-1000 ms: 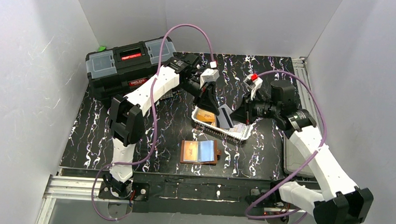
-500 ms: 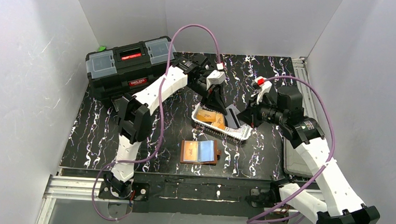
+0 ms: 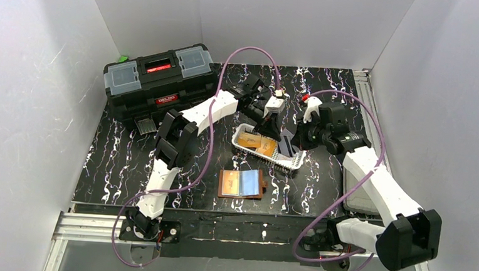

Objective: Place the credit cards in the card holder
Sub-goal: Place the credit card in the storage box.

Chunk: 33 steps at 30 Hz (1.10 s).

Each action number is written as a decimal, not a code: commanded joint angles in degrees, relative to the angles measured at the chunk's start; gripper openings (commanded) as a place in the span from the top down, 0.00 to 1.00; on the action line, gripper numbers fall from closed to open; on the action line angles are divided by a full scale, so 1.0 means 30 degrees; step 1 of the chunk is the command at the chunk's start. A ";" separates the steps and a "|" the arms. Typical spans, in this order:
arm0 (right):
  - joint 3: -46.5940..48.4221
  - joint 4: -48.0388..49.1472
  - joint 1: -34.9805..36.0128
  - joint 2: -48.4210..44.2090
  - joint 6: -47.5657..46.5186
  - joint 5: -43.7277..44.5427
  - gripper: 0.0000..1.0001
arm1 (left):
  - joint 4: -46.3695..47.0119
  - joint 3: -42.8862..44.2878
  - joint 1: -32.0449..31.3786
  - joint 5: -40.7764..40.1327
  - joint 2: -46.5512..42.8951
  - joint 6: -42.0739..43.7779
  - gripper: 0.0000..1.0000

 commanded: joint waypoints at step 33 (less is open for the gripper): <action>0.0783 -0.0752 0.0324 -0.4050 0.2575 -0.3638 0.99 | 0.8103 -0.8626 0.0555 -0.4357 -0.9880 -0.9482 0.02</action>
